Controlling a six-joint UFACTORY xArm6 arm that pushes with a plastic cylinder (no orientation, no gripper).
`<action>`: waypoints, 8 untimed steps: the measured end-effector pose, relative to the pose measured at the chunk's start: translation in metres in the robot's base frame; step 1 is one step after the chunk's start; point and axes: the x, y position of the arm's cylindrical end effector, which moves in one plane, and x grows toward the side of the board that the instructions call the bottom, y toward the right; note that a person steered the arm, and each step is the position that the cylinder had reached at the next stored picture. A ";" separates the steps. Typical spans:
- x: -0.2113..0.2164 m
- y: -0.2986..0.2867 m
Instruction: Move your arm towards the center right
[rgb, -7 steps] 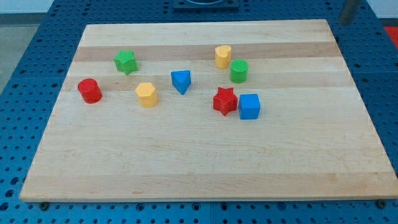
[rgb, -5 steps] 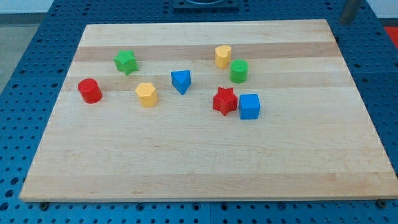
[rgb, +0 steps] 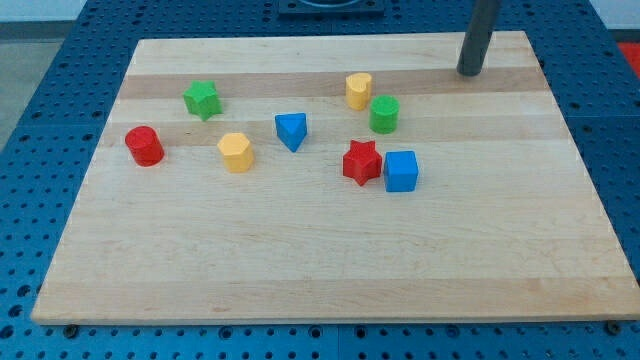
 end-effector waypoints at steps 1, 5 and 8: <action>0.035 -0.004; 0.068 -0.012; 0.136 0.015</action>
